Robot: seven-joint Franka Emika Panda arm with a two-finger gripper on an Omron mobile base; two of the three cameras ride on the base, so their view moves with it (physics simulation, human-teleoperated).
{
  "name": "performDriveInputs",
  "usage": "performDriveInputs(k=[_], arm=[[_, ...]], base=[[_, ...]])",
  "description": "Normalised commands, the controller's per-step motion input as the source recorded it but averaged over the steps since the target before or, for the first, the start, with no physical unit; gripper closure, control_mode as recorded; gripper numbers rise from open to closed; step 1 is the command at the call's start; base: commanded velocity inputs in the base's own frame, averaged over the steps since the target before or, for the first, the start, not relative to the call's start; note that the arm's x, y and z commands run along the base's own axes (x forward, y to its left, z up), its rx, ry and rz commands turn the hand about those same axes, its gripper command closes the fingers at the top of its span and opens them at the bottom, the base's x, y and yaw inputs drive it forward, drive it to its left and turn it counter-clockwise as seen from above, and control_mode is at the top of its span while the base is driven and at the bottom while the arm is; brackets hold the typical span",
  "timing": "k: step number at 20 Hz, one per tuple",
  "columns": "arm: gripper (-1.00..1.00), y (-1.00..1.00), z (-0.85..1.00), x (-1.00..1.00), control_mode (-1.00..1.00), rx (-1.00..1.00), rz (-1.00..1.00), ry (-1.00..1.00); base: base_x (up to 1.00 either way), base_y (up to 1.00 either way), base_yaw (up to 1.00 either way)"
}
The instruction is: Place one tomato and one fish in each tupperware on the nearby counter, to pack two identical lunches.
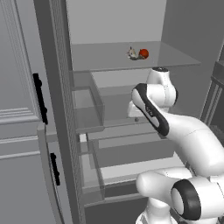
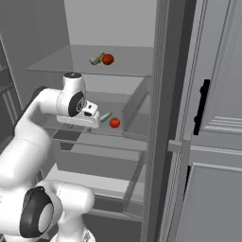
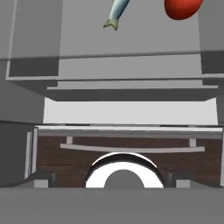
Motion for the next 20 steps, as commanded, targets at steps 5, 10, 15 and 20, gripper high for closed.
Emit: performDriveInputs(k=[5,10,15,20], arm=[[-1.00,0.18,-0.32,0.30,-1.00,-0.05,-0.02,0.09],[-1.00,0.17,-0.03,0.95,-1.00,-0.05,0.00,-0.06],[-1.00,0.00,-0.31,0.79,-1.00,0.00,-0.02,-0.14],[-1.00,0.00,-0.35,0.43,-1.00,0.00,-0.02,0.00]], base=[[0.00,0.00,0.00],[0.00,0.00,0.00],[0.00,0.00,0.00],[0.00,0.00,0.00]])
